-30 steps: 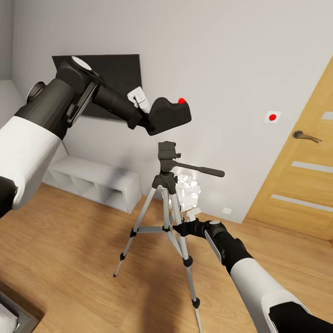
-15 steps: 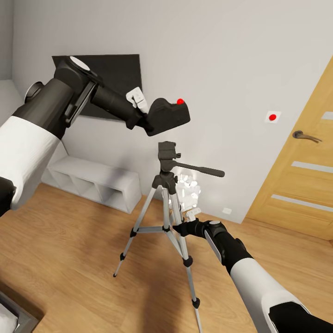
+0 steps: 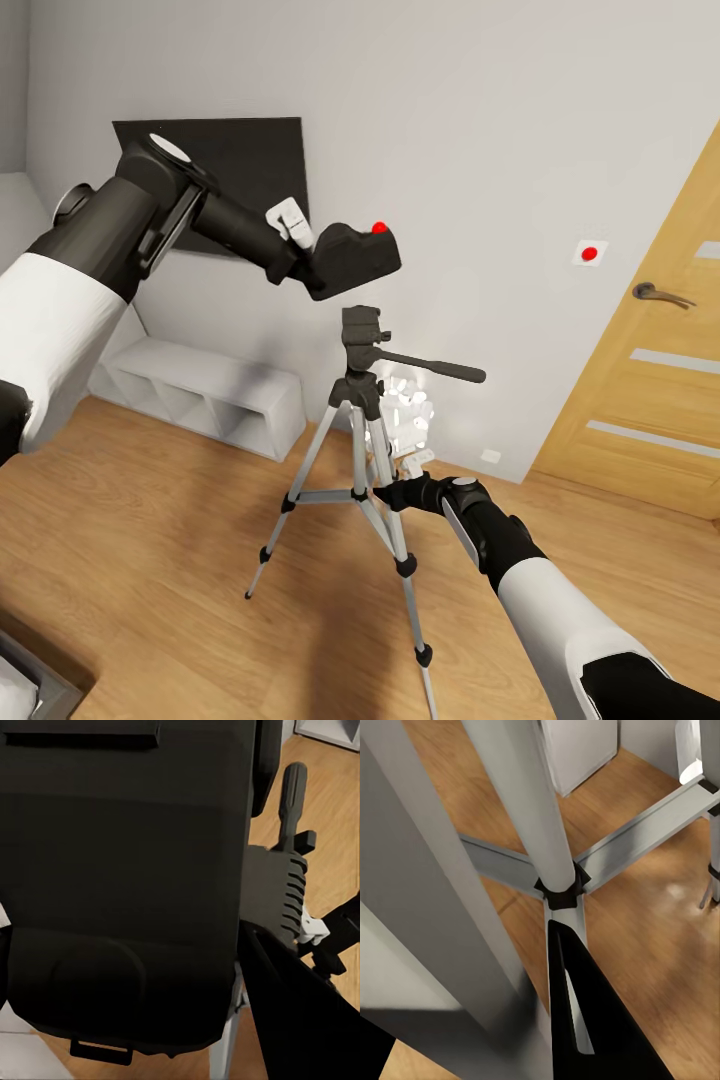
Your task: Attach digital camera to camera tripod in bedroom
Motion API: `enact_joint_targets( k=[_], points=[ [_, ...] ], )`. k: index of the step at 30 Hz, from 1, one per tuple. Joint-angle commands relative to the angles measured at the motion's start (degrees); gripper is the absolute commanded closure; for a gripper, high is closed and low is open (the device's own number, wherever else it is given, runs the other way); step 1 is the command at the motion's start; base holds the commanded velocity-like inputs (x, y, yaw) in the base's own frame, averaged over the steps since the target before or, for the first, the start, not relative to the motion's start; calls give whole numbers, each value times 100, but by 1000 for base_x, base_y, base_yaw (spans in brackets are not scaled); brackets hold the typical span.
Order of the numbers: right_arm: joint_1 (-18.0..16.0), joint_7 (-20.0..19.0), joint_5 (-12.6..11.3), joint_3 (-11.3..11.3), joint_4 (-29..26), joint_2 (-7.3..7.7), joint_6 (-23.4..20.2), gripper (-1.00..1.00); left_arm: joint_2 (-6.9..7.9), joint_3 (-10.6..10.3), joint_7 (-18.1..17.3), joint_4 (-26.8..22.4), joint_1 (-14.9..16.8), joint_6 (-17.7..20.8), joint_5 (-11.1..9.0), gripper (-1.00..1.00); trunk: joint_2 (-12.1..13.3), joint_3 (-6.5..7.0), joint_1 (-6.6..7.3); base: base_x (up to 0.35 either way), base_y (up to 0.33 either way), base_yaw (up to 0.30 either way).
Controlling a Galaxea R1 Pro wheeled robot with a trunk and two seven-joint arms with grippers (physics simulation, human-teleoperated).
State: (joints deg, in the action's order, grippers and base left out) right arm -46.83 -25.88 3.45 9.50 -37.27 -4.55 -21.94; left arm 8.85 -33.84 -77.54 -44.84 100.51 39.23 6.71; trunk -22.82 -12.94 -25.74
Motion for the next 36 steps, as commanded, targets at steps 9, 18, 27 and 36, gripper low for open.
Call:
enact_joint_targets(
  k=[9,18,27,36],
  points=[
    [-1,127,402,8,1,-1,6,100,10,-8,-65,15,5,46,33,100,-9,-13,-5,0,0,0],
    [-1,128,402,8,1,-2,6,100,11,-9,-120,-19,5,42,40,100,-9,-13,-5,0,0,0],
    [-1,127,402,8,1,-2,6,100,4,-20,-167,-43,6,37,5,100,-9,-13,-5,0,0,0],
    [-1,133,402,10,1,-2,6,100,13,-69,-173,-60,6,33,5,100,-9,-13,-5,0,0,0]
  ],
)
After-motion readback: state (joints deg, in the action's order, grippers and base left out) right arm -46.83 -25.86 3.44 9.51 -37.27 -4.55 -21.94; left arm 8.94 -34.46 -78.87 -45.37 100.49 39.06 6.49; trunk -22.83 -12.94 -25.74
